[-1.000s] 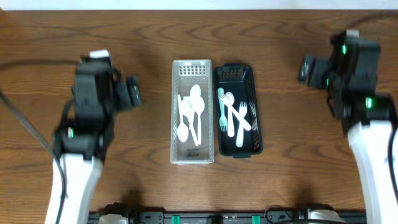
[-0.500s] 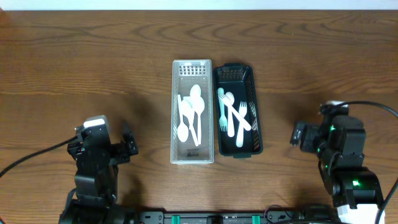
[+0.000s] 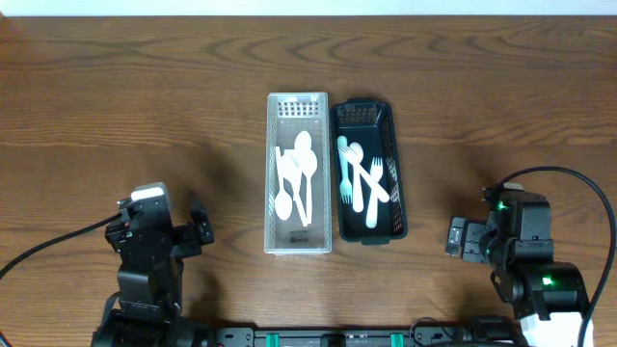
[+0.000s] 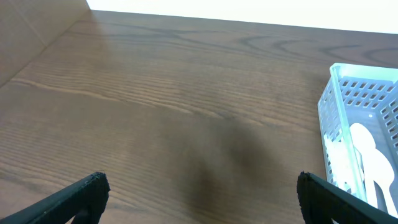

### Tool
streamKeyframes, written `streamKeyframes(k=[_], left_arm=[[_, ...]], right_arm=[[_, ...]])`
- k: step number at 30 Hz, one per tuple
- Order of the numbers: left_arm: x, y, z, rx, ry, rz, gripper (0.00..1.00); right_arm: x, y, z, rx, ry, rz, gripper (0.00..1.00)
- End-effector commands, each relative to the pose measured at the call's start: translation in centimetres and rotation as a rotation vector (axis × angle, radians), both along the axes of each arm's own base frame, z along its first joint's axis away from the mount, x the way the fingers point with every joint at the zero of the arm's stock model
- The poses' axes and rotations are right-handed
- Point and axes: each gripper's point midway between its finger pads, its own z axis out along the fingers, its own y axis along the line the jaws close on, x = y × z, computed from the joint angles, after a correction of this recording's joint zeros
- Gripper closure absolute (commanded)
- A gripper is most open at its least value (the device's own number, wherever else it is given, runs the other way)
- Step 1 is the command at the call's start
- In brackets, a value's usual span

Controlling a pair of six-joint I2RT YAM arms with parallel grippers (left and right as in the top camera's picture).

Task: Pack container

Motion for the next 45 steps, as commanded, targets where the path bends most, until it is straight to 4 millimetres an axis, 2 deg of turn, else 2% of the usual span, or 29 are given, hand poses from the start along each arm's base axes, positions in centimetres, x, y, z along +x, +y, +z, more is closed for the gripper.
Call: streamKeyframes(k=[1, 9, 13, 17, 21, 24, 29, 33, 38, 41, 45], left_arm=[[0.0, 0.3, -0.2, 0.026, 0.012, 0.006, 0.02], [0.0, 0.3, -0.2, 0.026, 0.012, 0.006, 0.02], [0.0, 0.3, -0.2, 0.026, 0.012, 0.006, 0.02], [0.0, 0.3, -0.2, 0.026, 0.012, 0.006, 0.02], [0.0, 0.3, -0.2, 0.026, 0.012, 0.006, 0.02], [0.0, 0.3, -0.2, 0.026, 0.012, 0.006, 0.02], [0.0, 0.3, -0.2, 0.026, 0.012, 0.006, 0.02], [0.0, 0.3, -0.2, 0.026, 0.012, 0.006, 0.02], [0.0, 0.3, -0.2, 0.026, 0.012, 0.006, 0.02], [0.0, 0.3, -0.2, 0.026, 0.012, 0.006, 0.02], [0.0, 0.3, -0.2, 0.026, 0.012, 0.006, 0.02]], right_arm=[[-0.1, 0.6, 0.0, 0.001, -0.007, 0.025, 0.01], [-0.2, 0.7, 0.2, 0.001, -0.012, 0.027, 0.01], [-0.2, -0.3, 1.4, -0.051, -0.077, 0.016, 0.01], [-0.7, -0.4, 3.1, -0.045, -0.221, 0.017, 0.01], [-0.6, -0.2, 3.6, -0.03, -0.408, 0.024, 0.01], [0.5, 0.1, 3.2, -0.012, -0.557, 0.027, 0.01], [3.5, 0.6, 3.1, 0.011, -0.789, 0.032, 0.01], [4.7, 0.6, 3.5, -0.022, -0.922, 0.054, 0.01], [4.7, 1.3, 3.2, -0.128, -0.906, 0.174, 0.01], [4.6, 2.4, 2.7, -0.088, -0.892, 0.227, 0.01], [4.6, 2.4, 2.7, -0.088, -0.892, 0.227, 0.01]])
